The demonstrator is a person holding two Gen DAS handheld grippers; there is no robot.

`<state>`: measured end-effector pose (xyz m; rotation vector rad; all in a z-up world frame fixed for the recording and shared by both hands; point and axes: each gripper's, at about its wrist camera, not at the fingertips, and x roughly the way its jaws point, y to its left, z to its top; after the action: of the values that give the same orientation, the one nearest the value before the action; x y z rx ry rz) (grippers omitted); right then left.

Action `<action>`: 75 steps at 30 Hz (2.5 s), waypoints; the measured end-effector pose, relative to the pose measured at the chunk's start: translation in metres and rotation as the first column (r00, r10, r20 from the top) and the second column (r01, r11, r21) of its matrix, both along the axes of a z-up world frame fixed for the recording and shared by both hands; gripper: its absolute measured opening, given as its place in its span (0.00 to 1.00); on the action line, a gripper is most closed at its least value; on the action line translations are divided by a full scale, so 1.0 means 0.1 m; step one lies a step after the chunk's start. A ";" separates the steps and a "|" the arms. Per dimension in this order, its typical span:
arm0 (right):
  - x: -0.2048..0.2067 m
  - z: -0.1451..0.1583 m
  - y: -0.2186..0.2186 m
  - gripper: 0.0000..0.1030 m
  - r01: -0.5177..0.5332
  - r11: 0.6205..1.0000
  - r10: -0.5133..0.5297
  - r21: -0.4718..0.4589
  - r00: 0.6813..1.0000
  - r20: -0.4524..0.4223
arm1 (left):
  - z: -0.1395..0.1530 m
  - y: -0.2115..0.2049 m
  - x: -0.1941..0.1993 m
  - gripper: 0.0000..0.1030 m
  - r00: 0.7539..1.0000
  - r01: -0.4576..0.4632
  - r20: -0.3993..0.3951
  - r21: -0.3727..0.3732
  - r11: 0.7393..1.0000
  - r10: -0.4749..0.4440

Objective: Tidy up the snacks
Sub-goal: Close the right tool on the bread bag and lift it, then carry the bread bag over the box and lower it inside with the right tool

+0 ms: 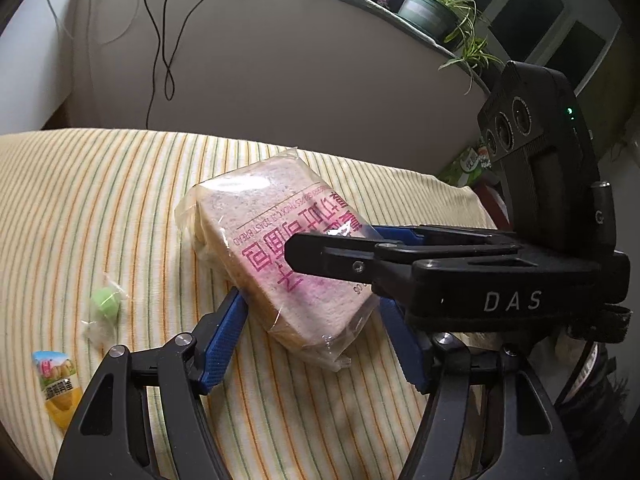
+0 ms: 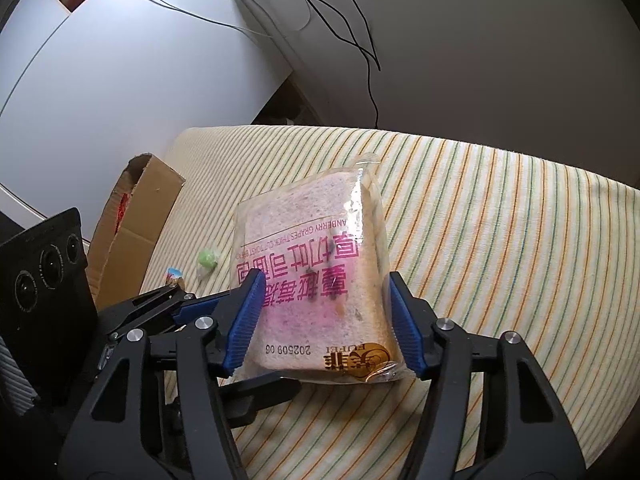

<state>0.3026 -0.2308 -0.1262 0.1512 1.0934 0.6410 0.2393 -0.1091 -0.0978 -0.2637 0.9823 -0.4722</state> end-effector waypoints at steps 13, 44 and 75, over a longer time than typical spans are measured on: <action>-0.21 0.26 0.26 0.57 0.001 1.000 0.000 -0.019 0.998 0.069 | 0.25 0.15 -0.13 0.65 0.997 -0.030 0.072 0.024 0.999 0.028; -0.62 0.88 2.07 0.57 -0.234 0.972 0.227 0.017 0.957 0.182 | 0.82 1.68 -0.86 0.65 0.928 -0.298 0.247 0.047 0.953 0.278; -0.56 0.40 3.55 0.59 -0.366 0.930 0.367 -0.029 0.926 0.091 | 0.49 2.66 -0.85 0.65 0.883 -0.458 0.191 0.152 0.876 0.428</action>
<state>0.2465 0.1242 -0.0857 -0.0976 1.0412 0.9678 0.1548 0.1569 -0.0484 -0.2649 0.7781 0.0280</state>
